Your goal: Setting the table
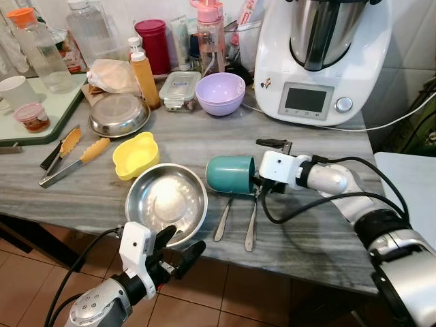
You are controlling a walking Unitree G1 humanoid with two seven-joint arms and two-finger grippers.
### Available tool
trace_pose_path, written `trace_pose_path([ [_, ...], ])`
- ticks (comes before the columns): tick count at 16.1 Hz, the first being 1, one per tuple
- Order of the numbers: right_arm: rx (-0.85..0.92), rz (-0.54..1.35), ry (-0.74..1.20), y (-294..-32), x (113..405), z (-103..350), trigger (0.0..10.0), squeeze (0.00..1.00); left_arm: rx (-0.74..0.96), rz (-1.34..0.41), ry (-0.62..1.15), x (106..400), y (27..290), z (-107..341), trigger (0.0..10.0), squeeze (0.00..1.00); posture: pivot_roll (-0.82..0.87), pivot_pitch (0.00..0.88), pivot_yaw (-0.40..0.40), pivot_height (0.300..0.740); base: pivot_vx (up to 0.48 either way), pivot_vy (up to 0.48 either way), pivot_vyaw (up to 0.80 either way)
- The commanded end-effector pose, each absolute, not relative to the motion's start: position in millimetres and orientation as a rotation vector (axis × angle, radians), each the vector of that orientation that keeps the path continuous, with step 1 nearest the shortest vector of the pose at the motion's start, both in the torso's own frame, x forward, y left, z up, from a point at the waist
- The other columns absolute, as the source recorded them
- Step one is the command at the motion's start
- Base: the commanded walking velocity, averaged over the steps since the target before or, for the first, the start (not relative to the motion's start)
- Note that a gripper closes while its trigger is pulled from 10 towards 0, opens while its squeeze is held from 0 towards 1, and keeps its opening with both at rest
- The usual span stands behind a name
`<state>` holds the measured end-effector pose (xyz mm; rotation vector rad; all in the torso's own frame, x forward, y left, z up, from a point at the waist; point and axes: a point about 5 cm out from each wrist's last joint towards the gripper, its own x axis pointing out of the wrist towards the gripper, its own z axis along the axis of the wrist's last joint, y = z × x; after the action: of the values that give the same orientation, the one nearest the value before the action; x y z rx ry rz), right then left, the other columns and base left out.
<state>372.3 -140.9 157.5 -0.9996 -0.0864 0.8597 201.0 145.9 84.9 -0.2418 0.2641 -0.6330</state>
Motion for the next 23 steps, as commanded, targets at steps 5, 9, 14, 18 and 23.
trace_pose_path([
  [5,-1.002,0.862,-0.115,-126.9,376.9,160.9,10.0,0.0,-0.205,-0.621,0.267,200.6,152.0,75.9,10.0,0.0,-0.07,0.086,0.099,0.74,0.0,0.0,0.0],
  [9,-0.983,0.845,-0.132,-124.8,377.8,161.9,10.0,0.0,-0.183,-0.597,0.239,203.2,153.6,77.2,10.0,0.0,-0.07,0.084,0.101,0.74,0.0,0.0,0.0],
  [14,-0.966,0.813,-0.15,-123.0,379.9,165.1,10.0,0.0,-0.158,-0.573,0.151,215.6,149.7,111.4,10.0,0.0,-0.07,0.078,0.112,0.74,0.0,0.0,0.0],
  [18,-0.945,0.794,-0.15,-122.4,381.1,165.4,10.0,0.0,-0.15,-0.534,0.107,220.5,145.0,128.6,10.0,0.0,-0.07,0.076,0.108,0.74,0.0,0.0,0.0],
  [23,-0.946,0.789,-0.147,-120.2,382.1,165.8,10.0,0.0,-0.144,-0.428,0.058,223.3,151.4,138.9,10.0,0.0,-0.07,0.072,0.098,0.74,0.0,0.0,0.0],
])
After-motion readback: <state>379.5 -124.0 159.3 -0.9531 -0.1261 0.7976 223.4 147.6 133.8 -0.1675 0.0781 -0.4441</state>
